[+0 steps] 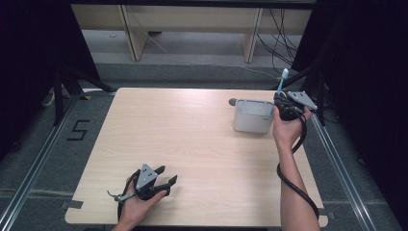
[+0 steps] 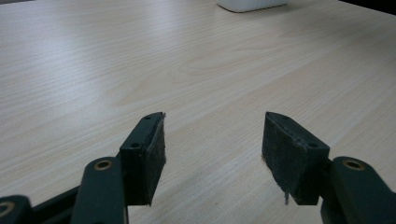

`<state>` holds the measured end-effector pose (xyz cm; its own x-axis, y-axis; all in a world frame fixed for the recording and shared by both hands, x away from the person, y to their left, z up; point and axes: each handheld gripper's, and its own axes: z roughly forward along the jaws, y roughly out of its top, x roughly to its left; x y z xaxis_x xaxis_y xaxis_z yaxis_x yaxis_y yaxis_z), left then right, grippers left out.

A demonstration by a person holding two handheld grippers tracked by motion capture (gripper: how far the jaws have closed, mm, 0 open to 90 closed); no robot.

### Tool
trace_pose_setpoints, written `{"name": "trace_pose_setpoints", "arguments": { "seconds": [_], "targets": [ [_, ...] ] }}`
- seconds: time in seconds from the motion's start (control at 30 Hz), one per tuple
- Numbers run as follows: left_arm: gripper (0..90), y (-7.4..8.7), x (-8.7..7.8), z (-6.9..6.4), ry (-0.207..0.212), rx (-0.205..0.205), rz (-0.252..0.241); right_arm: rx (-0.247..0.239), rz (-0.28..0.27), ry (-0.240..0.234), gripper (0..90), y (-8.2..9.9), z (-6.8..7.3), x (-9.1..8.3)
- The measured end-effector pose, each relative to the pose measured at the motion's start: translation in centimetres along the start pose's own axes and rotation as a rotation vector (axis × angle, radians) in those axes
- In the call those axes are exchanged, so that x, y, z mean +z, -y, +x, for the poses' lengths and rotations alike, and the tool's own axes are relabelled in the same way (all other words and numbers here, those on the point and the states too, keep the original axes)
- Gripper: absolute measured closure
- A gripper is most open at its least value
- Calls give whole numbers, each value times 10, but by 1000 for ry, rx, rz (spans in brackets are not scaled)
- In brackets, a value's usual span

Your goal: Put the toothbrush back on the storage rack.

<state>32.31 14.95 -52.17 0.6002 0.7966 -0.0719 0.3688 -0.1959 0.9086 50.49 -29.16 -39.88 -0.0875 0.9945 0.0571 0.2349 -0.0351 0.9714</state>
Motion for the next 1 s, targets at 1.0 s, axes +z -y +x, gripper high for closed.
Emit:
{"name": "trace_pose_setpoints", "arguments": {
  "seconds": [1.0],
  "targets": [
    [388, 0, 0, 0, 1, 3, 0, -10, 37, 1, 785, 21, 0, 6]
  ]
}}
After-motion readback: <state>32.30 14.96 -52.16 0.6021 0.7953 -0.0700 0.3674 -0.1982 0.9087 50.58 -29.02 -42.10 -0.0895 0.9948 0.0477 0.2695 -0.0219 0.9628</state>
